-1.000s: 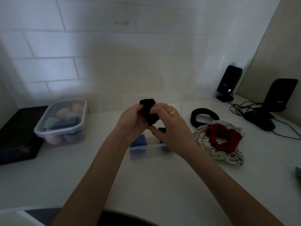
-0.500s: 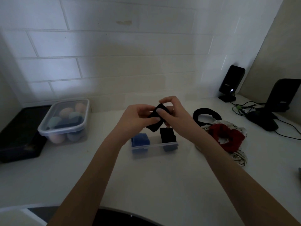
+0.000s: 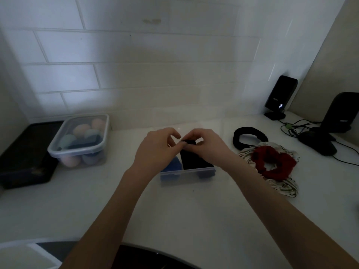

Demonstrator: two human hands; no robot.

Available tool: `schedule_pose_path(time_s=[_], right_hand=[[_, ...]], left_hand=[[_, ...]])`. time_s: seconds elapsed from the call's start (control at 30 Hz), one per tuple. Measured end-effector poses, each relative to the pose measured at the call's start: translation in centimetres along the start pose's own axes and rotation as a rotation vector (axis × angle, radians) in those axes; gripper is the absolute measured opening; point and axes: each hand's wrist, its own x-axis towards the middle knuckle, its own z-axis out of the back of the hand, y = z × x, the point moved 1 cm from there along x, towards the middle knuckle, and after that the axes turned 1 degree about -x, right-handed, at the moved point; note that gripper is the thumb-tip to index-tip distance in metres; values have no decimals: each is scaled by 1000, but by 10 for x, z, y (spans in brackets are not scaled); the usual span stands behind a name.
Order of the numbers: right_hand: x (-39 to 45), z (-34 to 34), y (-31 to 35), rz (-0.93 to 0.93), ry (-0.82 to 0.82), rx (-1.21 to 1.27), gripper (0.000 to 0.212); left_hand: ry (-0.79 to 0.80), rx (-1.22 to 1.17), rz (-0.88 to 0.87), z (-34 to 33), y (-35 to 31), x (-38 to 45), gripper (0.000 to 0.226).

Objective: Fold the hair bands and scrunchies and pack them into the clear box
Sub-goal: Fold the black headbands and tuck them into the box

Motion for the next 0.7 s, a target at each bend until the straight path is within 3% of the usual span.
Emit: schedule_pose_path(time_s=[0.1, 0.33, 0.43, 0.6, 0.7], right_hand=[[-2, -8, 1, -37, 8, -95, 21], [-18, -13, 6, -88, -193, -69, 21], [-20, -19, 4, -124, -178, -106, 19], [-15, -23, 9, -164, -60, -345, 9], [-9, -22, 12, -170, 5, -425, 23]], left_hand=[[-19, -1, -53, -3, 9, -2, 8], [70, 21, -82, -6, 15, -3, 10], [161, 92, -94, -7, 15, -2, 11], [170, 92, -82, -8, 14, -2, 6], [191, 98, -70, -7, 14, -3, 12]])
